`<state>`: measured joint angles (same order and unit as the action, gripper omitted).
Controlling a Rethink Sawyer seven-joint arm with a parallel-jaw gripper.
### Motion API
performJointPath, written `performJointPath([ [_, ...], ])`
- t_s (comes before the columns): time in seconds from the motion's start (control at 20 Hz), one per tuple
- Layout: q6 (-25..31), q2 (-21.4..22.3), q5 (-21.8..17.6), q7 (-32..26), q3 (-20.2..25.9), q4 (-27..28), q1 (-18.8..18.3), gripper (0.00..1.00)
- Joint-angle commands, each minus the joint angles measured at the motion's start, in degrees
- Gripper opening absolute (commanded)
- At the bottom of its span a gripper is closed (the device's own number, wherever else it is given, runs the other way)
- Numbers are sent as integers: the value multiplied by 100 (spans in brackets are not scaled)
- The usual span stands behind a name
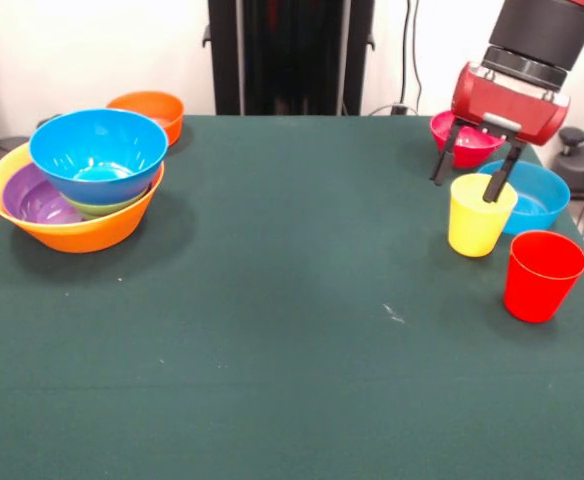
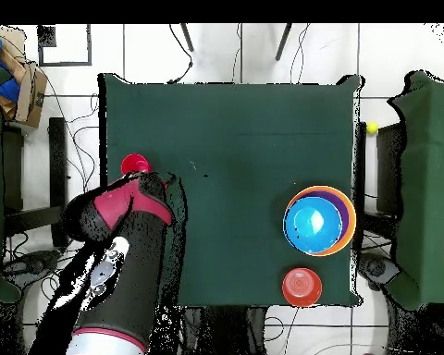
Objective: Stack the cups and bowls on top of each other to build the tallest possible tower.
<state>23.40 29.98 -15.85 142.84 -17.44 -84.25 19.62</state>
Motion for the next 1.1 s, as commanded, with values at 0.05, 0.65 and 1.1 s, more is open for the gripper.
performJointPath([
  [0.05, -377, -479, 65, 976, -82, 215, 252, 100],
  [0.65, -557, -567, 284, 808, -183, 112, 267, 100],
  [1.1, -663, -537, 291, 656, -177, -4, 166, 100],
])
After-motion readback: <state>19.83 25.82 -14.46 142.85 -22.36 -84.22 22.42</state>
